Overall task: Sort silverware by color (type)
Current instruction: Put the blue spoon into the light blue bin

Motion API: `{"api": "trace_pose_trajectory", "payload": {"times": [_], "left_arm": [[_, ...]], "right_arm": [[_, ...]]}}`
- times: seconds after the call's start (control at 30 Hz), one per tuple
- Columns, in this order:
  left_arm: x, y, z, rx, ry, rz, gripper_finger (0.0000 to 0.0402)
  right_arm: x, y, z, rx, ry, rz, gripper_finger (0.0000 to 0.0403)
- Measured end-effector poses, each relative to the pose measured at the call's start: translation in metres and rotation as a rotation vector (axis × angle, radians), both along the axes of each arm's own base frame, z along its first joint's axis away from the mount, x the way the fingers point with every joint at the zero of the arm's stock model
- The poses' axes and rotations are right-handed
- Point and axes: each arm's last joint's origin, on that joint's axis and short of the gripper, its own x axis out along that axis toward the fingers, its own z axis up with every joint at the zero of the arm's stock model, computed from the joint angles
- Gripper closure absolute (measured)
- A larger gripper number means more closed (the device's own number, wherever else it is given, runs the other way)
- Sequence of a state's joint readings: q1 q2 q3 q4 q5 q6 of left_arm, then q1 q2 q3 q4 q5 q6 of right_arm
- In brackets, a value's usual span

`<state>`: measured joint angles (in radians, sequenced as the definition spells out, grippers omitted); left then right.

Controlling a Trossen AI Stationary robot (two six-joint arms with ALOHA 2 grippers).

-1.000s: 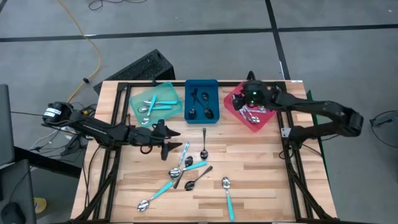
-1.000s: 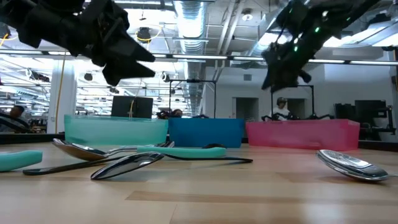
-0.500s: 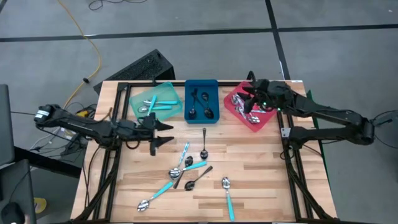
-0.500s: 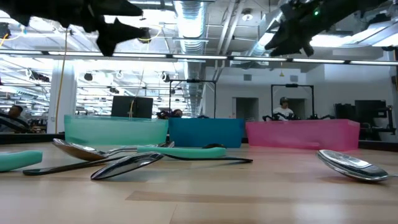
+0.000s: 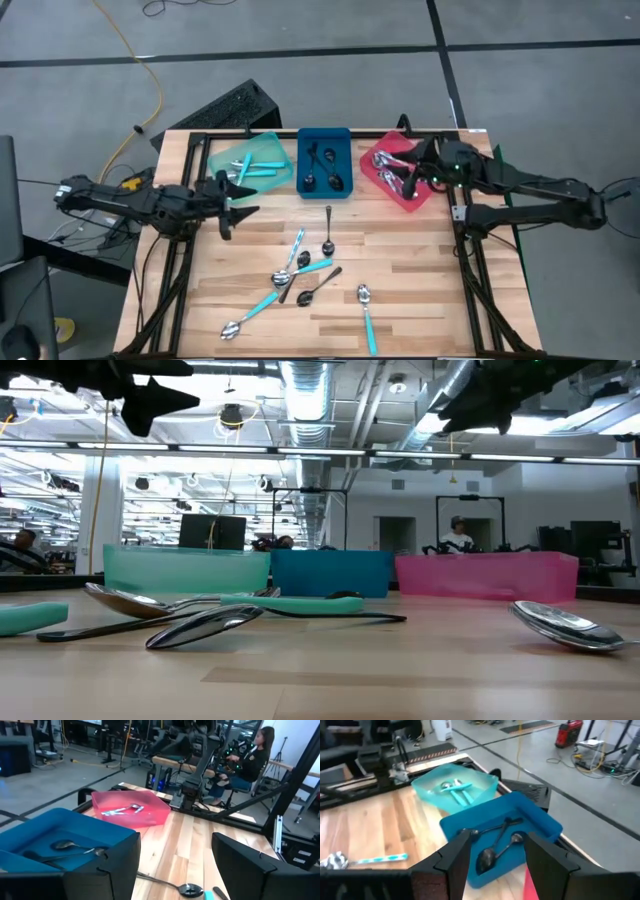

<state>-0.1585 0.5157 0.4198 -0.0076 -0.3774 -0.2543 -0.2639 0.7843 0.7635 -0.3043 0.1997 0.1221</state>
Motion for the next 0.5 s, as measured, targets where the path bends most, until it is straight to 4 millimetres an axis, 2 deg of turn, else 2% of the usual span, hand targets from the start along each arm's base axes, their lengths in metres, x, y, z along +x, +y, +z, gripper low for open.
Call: {"api": "trace_pose_trajectory", "payload": {"times": [0.3, 0.5], "left_arm": [[-0.008, 0.001, -0.002, 0.004, 0.027, -0.006, 0.0173], [-0.008, 0.000, -0.004, 0.000, 0.042, -0.042, 0.0173]], "right_arm": [[0.002, 0.022, -0.005, 0.017, 0.059, 0.148, 0.0198], [0.005, 0.035, 0.000, 0.007, 0.008, 0.224, 0.0198]]}}
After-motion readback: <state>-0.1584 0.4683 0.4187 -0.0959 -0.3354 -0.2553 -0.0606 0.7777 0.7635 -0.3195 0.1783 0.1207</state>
